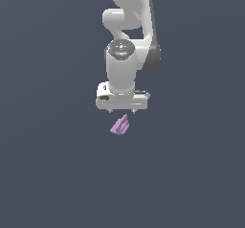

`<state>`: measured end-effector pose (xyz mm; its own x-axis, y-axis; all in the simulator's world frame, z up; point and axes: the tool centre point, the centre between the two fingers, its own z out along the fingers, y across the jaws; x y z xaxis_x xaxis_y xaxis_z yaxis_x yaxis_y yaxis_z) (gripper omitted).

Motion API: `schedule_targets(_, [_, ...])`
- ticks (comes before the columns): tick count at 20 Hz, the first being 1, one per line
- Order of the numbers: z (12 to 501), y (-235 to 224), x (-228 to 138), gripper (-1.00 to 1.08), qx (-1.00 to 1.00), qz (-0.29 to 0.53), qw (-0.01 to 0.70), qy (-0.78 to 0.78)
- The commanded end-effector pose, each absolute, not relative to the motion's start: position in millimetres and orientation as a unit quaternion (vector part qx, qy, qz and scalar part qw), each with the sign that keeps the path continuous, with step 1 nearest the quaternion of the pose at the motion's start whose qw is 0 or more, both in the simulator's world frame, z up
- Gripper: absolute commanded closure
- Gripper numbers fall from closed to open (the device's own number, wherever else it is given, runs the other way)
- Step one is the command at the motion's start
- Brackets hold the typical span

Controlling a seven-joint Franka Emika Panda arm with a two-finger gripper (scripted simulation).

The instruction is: Pick up the object and move it to a goal position.

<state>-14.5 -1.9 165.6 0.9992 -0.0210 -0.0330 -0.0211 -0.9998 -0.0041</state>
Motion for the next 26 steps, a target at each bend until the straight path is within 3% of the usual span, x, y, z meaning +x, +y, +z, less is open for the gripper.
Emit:
schedule_targets(1, [165.6,-1.9,-14.5,-0.92,-1.0,0.016,0.002,0.011])
schedule_targets(10, [172.2,16.5,-12.8,-0.92,-1.0,0.006,0.017,0.018])
schedule_targets(26, [151.8,10.9,-12.7,-0.92,-0.996,0.006,0.013,0.093])
